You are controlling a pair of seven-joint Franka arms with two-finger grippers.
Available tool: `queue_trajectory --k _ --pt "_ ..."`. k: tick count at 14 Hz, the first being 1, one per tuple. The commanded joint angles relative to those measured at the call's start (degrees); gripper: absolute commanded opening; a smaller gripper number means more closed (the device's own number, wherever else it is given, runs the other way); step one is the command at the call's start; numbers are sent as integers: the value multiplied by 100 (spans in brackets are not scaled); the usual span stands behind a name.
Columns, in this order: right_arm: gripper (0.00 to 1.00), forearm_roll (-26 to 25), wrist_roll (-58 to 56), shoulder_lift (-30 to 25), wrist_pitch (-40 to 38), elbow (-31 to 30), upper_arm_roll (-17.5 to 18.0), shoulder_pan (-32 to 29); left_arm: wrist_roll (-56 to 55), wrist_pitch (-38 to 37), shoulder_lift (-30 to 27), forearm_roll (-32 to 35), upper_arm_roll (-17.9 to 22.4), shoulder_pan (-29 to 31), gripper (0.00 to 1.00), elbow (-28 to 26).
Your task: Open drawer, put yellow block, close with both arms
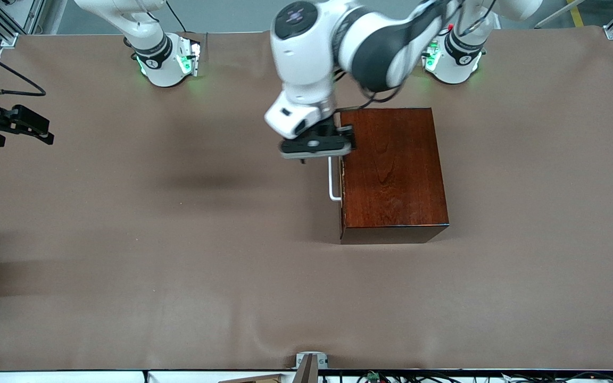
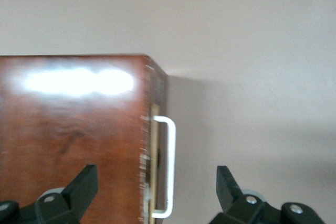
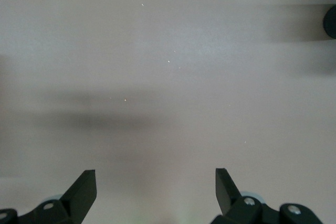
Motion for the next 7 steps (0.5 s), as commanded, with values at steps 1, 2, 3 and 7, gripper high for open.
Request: queue_trajectory --k 1,2,3,7 --pt "100 91 68 20 -69 79 -36 31 87 -365 -601 -383 -58 626 100 -230" --pt "100 91 68 20 -60 79 -36 22 507 -532 -751 -568 -58 881 100 -239" --pt "100 91 68 20 -60 79 -36 22 964 -691 -865 -648 -58 1127 100 -239" --pt "100 91 68 29 -25 79 -36 5 3483 -1148 -1235 -1253 -67 2330 100 -257"
